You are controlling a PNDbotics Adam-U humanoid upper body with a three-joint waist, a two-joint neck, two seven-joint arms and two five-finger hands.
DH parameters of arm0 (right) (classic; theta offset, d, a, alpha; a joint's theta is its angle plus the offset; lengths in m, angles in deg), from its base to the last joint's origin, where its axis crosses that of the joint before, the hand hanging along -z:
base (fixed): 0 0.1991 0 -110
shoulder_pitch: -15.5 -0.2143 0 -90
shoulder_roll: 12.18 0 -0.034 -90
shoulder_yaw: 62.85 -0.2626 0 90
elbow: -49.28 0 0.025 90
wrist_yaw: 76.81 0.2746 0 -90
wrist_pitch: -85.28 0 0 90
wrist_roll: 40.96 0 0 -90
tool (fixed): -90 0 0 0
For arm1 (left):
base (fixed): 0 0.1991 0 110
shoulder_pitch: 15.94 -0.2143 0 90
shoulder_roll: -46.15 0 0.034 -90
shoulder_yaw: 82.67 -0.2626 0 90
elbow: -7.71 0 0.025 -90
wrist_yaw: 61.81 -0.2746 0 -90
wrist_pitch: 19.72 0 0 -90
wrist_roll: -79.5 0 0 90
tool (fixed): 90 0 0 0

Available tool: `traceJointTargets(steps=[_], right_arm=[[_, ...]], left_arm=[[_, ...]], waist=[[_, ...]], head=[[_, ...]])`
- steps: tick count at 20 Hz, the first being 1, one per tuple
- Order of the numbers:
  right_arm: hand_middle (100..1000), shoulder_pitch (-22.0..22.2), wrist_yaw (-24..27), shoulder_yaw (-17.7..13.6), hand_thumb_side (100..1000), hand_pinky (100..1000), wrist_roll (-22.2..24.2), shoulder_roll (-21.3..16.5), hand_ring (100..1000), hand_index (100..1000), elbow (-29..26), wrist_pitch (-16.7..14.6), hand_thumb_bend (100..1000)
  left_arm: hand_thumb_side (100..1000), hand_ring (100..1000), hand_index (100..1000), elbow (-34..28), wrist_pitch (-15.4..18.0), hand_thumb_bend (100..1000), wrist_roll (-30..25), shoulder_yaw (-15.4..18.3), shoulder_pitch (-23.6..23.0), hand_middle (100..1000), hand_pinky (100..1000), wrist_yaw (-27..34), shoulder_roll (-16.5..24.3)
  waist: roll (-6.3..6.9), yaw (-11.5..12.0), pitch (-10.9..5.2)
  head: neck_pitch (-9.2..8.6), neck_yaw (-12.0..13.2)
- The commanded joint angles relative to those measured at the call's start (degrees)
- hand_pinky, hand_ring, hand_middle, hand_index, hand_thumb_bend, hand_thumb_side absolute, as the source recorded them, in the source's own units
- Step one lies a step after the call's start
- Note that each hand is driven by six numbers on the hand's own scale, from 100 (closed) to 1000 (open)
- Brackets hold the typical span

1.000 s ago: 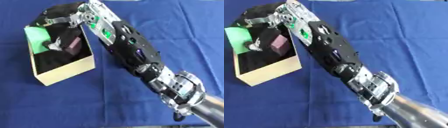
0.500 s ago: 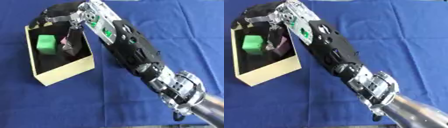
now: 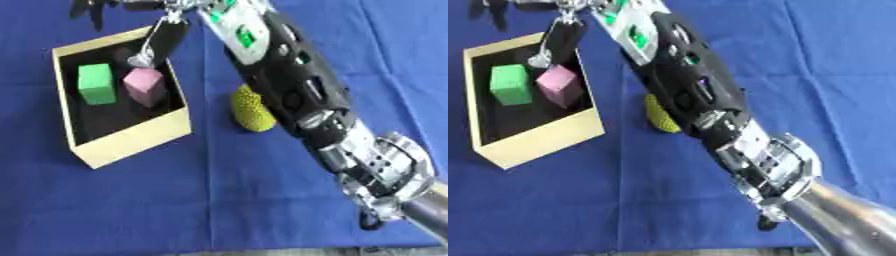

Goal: Pick up objects on the table and place them in the box.

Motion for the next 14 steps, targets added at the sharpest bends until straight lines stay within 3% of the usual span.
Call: traceJointTargets(steps=[1,8,14], right_arm=[[714,-0.6,5.3,-0.7,199,872,0.4,-7.0,898,935,-5.7,1.2,198],[740,8.1,12.5,0.6,205,874,0.7,-22.0,902,953,-18.3,0.6,285],[750,20.5,14.2,-0.5,237,874,-0.6,-31.5,907,958,-30.0,0.5,314]], left_arm=[[576,809,819,-1.0,-0.3,259,0.7,1.0,-0.2,748,722,-0.7,1.8],[590,814,819,-1.0,-1.4,246,1.0,1.4,-1.7,750,718,-1.4,2.6],[601,817,819,-1.0,-2.1,237,0.9,1.5,-1.9,752,716,-1.4,2.5]], waist=[[0.26,-0.4,-1.56],[0.2,-2.0,-1.72],[0.34,-2.5,-1.16]], head=[[0.57,1.6],[0.8,3.9],[0.47,4.9]])
